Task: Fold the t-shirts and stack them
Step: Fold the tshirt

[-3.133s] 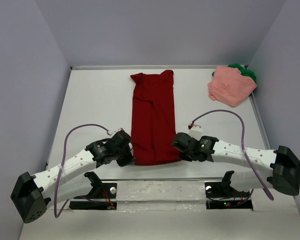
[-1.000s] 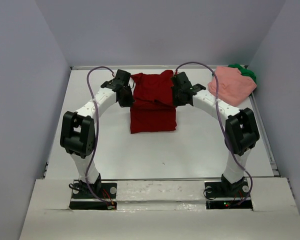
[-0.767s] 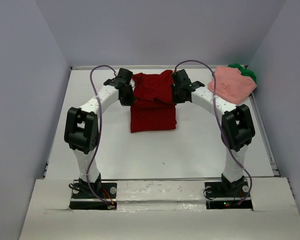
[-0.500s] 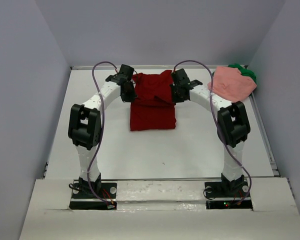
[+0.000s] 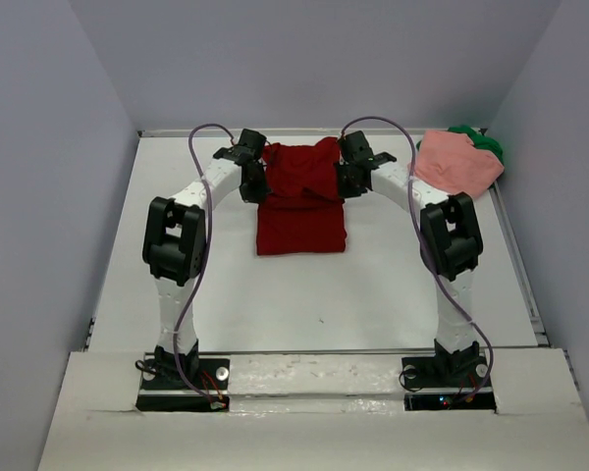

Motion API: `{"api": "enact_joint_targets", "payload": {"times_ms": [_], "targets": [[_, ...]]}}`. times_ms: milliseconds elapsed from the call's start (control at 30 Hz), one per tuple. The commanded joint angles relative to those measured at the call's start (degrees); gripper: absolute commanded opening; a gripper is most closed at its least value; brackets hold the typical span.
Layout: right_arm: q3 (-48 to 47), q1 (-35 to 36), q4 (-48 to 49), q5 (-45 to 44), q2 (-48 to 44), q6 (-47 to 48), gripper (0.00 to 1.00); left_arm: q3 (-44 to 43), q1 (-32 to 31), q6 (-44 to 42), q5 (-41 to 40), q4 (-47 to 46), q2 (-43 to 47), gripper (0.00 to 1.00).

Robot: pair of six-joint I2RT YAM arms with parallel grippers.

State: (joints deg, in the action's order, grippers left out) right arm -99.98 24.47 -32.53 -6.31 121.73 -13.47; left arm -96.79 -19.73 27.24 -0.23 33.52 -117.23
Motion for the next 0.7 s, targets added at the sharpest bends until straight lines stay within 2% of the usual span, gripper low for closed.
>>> {"api": "enact_joint_targets", "payload": {"times_ms": [0,300,500,567,600,633,667], "targets": [[-4.16,-1.53,-0.07,0.33,2.01,2.57,0.0,-2.26,0.92,-2.9,-0.03,-0.99,-0.45,0.0],[-12.33,-2.06,-2.88,4.28,7.99,4.07,0.0,-6.65,1.01,-4.48,-0.56,-0.03,-5.02,0.0],[-16.64,-2.06,-4.99,3.85,10.98,5.39,0.0,-8.06,1.0,-4.66,-1.53,-0.12,-6.52,0.0],[-17.17,-2.06,-4.99,4.63,11.16,5.83,0.0,-7.62,0.92,-5.01,-1.79,-1.34,-6.08,0.13],[-17.26,-2.06,-4.91,4.72,11.16,5.83,0.03,-7.71,0.92,-5.27,-1.97,-1.44,-6.08,0.19],[-17.26,-2.06,-4.91,5.16,11.07,6.26,0.08,-7.8,0.92,-5.62,-2.05,-1.52,-5.99,0.33],[-17.26,-2.06,-4.82,4.99,10.81,6.35,0.16,-7.62,0.92,-5.88,-2.06,-2.05,-5.73,0.41]]}}
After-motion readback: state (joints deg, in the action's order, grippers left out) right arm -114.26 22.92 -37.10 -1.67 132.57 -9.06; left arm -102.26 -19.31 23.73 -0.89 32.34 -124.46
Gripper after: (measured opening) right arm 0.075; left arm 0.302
